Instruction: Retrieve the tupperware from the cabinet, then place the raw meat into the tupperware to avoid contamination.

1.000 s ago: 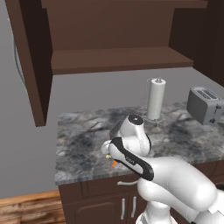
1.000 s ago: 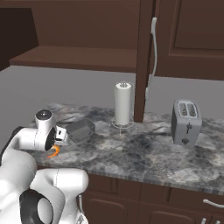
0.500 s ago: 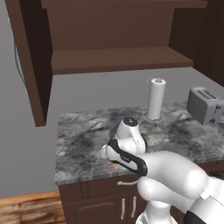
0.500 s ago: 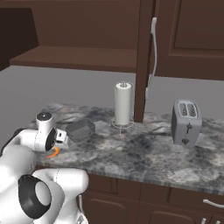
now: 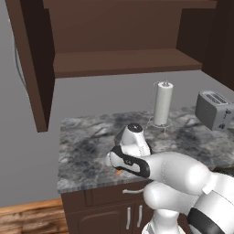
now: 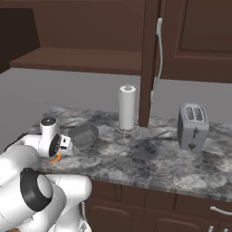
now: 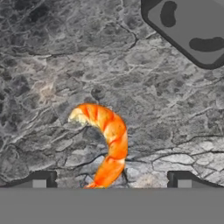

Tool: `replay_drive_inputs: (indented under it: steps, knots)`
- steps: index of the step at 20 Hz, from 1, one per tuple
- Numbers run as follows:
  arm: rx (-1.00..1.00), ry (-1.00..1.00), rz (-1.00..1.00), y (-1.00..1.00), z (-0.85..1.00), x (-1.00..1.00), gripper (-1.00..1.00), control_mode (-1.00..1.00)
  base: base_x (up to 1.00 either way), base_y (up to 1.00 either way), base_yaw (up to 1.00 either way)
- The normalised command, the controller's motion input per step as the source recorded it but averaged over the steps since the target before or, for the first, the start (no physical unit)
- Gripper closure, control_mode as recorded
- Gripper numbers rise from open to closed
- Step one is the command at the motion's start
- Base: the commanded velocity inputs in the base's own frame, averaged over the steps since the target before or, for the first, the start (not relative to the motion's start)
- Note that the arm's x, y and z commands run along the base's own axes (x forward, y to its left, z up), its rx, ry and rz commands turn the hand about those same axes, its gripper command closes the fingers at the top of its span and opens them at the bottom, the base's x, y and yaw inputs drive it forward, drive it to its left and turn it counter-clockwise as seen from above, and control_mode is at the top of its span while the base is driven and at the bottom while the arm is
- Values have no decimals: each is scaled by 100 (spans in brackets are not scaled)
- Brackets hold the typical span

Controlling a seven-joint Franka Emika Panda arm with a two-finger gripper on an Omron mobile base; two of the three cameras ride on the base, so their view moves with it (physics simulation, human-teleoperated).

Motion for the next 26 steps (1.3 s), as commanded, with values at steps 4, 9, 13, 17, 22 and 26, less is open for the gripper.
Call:
replay_drive_inputs:
  steps: [4, 9, 13, 17, 22, 26]
  knots:
    - [-3, 2, 0, 1, -38, 4, -100, -100, 0, 0, 0]
    - [-1, 1, 1, 1, -32, 12, -100, -100, 0, 0, 0]
    - [0, 0, 0, 0, -18, 13, -100, -100, 0, 0, 0]
    - [0, 0, 0, 0, -14, 7, -100, -100, 0, 0, 0]
    - [-1, -1, 0, 2, -19, 5, 100, -100, 0, 0, 0]
    - [-11, 0, 0, -2, -79, 0, 100, -100, 0, 0, 0]
